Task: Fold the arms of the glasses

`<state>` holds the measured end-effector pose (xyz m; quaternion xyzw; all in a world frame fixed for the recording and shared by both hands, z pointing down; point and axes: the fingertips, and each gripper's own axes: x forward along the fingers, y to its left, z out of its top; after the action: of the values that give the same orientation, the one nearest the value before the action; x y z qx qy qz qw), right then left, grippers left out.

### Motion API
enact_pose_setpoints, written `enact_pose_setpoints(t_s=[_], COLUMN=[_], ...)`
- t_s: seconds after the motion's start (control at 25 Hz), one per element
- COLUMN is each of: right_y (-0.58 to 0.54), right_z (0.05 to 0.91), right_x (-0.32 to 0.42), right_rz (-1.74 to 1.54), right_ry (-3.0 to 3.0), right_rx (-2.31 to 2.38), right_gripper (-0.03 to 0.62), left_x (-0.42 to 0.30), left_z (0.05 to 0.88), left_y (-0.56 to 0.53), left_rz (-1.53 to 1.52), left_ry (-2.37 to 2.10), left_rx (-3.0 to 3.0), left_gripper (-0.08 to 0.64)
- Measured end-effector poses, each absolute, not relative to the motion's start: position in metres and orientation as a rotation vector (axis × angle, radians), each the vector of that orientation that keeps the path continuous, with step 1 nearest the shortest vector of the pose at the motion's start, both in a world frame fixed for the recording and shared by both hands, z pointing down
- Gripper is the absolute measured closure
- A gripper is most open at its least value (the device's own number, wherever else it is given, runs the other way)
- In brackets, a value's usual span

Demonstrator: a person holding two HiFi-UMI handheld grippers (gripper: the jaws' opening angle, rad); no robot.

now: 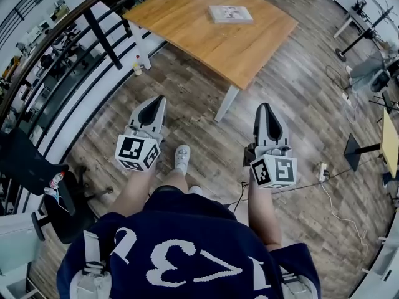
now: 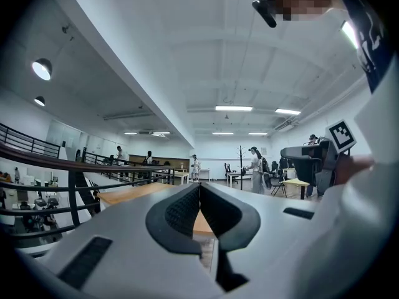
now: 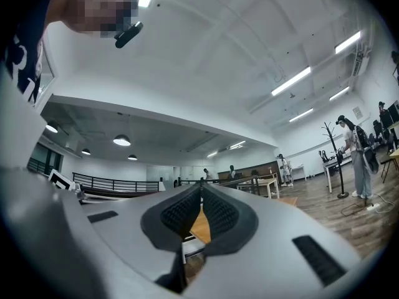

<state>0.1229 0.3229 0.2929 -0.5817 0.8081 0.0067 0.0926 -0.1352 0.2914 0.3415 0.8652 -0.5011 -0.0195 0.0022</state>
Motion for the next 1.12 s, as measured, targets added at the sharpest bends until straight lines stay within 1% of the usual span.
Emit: enact_pose_setpoints(t_s=[0.4, 0.68, 1.12], right_y=[0.207, 0.119, 0.05], right_z=[0.292, 0.28, 0.29], right_x=[0.101, 0.104, 0.119], right_rz=[0.04, 0.05, 0.011], right_ry=[2.389, 2.324, 2.313], right_rx=[-1.747, -1.813, -1.865], right_gripper=[0.56, 0.56, 0.56], left_x=[-0.147, -0.152, -0.143], left_z=[0.339, 0.328, 0.348], left_y=[0.165, 0.066, -0.004], left_rz=[-0.086, -0.098, -0.075], left_ry=[-1.521, -1.458, -1.406], left_rx=[2.745, 2.791, 2.766], left_gripper=[0.545, 0.545, 0.545])
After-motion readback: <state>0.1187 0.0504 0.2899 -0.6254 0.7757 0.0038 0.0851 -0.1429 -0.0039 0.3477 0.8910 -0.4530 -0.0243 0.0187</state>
